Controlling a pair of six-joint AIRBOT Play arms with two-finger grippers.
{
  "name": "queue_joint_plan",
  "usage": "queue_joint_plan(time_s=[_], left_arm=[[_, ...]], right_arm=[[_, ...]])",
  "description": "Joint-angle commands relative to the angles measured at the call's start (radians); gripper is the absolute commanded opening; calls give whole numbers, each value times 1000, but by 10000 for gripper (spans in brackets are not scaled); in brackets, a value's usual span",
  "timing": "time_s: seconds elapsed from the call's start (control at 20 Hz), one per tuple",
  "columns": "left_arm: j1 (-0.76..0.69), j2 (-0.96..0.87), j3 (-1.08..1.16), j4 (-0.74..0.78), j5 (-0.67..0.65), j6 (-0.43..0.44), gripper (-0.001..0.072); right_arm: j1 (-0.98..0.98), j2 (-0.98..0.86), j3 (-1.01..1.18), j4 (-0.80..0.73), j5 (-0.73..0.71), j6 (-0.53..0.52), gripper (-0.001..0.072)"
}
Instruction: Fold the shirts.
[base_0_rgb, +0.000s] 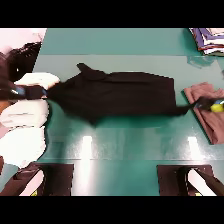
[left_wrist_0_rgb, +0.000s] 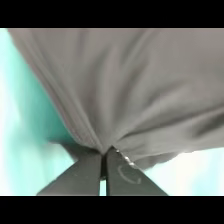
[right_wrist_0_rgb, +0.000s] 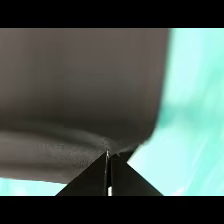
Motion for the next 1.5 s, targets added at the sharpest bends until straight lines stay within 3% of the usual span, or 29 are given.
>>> queue_joint_plan(time_s=[0.0,0.15,0.3,0.5,0.7,0.9,1.05,1.2,1.45], left_arm=[[1,50,382,13,-8,-40,25],[1,49,715,13,64,-41,25],[1,49,981,17,142,-67,25],[1,49,1115,3,174,-93,25],[1,34,959,-19,70,-120,25],[1,-50,642,-90,-84,-116,25],[0,-182,442,-110,-168,-102,25],[-61,-340,303,-83,-66,-37,25],[-176,-669,311,-33,319,-3,26]], right_arm=[[6,113,332,0,-78,23,15],[6,135,626,-23,-103,23,16],[6,134,873,-144,-82,42,15],[6,122,1045,-269,-3,79,16],[6,67,1043,-289,90,79,15],[7,-58,876,-280,226,79,15],[7,-188,724,-281,246,79,15],[7,-326,600,-280,237,79,15],[9,-543,528,-274,92,80,15]])
